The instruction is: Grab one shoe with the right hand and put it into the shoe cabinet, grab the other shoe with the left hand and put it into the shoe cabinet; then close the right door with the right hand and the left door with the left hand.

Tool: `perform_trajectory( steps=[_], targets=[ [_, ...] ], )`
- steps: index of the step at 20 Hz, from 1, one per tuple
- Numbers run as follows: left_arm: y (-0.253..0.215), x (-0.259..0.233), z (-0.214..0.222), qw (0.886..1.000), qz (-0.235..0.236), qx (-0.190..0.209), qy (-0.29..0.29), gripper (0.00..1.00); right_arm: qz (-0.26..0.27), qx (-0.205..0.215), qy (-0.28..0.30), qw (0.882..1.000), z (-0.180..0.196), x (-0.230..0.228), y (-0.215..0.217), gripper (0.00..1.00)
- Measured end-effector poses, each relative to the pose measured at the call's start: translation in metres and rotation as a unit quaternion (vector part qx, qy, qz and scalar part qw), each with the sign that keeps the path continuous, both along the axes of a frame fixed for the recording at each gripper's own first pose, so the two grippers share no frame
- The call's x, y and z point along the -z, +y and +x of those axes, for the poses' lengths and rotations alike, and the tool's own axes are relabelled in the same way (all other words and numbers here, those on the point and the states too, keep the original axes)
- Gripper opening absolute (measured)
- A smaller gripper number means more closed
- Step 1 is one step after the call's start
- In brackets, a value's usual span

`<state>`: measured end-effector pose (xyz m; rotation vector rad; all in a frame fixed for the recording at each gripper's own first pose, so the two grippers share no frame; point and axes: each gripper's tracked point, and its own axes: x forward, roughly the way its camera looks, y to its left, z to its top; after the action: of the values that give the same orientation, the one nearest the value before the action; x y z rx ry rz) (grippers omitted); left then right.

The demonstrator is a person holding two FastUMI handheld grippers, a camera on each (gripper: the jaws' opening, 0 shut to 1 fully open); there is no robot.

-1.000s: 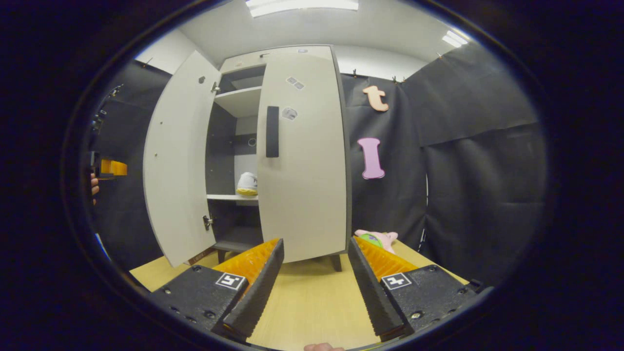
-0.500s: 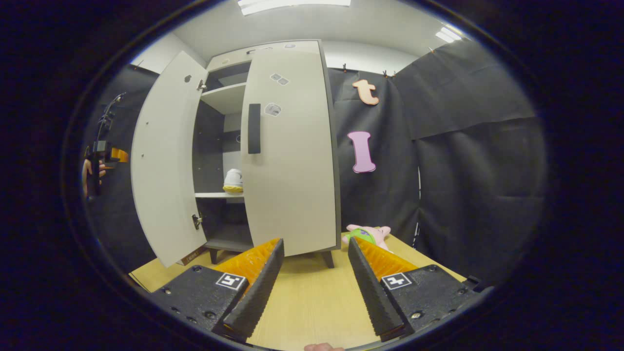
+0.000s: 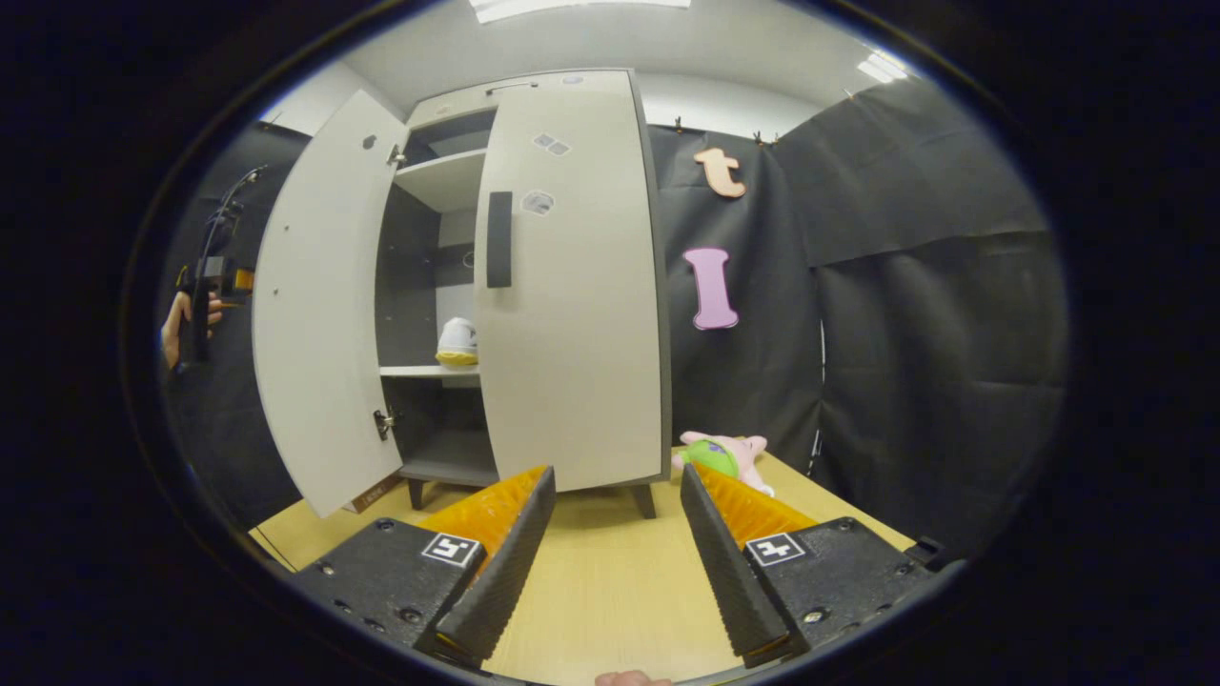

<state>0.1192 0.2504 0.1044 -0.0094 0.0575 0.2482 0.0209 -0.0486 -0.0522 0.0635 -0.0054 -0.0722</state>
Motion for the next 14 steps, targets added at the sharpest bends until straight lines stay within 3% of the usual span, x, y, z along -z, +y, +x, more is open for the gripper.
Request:
perform_trajectory(
  steps=[7,14],
  targets=[
    [-0.022,-0.001,0.001,1.000,0.001,0.019,0.004,0.83,-0.006,-0.008,-0.004,1.000,0.008,-0.005,0.001,0.87],
    [-0.074,-0.003,0.001,0.999,0.001,0.050,0.000,0.83,-0.016,-0.003,-0.003,1.000,0.001,-0.002,-0.008,0.87]
  ],
)
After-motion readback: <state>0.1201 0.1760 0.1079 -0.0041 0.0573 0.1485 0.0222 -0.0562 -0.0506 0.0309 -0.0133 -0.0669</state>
